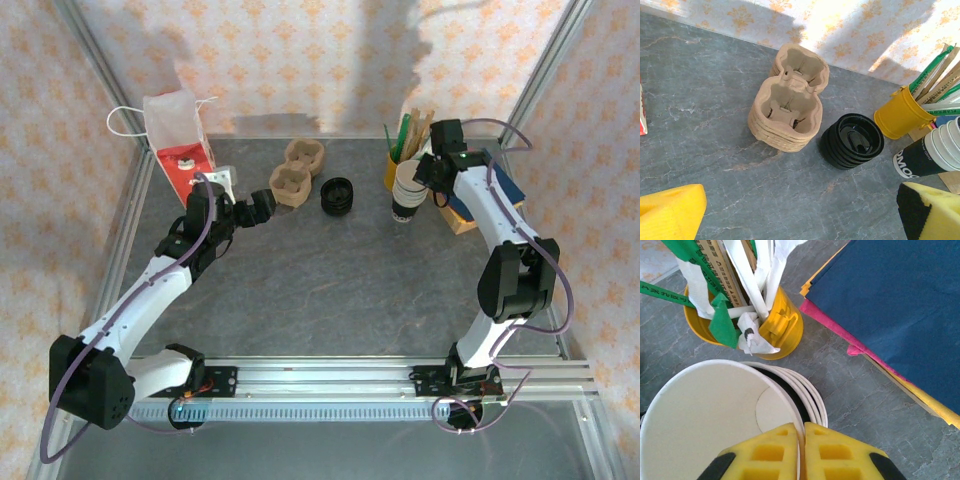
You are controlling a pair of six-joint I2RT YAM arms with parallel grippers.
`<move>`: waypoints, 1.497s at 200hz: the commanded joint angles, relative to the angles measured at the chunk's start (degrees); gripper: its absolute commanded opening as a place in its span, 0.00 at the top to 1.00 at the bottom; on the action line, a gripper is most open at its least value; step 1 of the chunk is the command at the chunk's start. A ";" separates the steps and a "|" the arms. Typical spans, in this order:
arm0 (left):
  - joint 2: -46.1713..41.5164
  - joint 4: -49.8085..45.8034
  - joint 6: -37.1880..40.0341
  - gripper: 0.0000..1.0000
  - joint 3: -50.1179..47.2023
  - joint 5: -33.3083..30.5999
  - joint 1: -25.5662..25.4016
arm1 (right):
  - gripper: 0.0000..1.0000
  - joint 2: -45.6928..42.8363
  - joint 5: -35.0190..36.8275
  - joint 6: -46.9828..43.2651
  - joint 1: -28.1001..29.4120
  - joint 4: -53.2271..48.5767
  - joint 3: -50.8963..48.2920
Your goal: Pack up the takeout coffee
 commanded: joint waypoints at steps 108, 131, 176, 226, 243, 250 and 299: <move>-0.54 -1.00 0.00 0.01 1.68 -1.78 -0.38 | 0.95 -14.48 -7.45 -4.91 0.74 -5.38 7.70; -2.63 -0.30 -0.53 0.01 1.09 -4.48 -0.38 | 0.95 -16.60 -8.86 -5.55 2.21 -7.19 9.73; -6.70 2.19 -1.68 0.01 -0.58 -8.77 -0.38 | 0.95 -19.06 -9.28 -5.06 9.56 -7.78 8.99; -8.46 4.14 -2.41 0.01 -2.41 -10.04 -0.38 | 0.95 -20.36 -2.00 0.89 23.18 0.25 -4.13; -8.33 4.53 -2.90 0.01 -2.96 -9.63 -0.38 | 0.95 -19.97 0.36 3.05 27.35 3.28 -8.57; -8.13 4.44 -3.04 0.01 -2.99 -9.54 -0.38 | 0.95 -19.63 1.72 3.85 29.04 4.35 -10.06; -7.82 4.96 -3.13 0.01 -3.48 -9.41 -0.38 | 0.95 -16.16 4.85 8.68 36.17 12.52 -19.95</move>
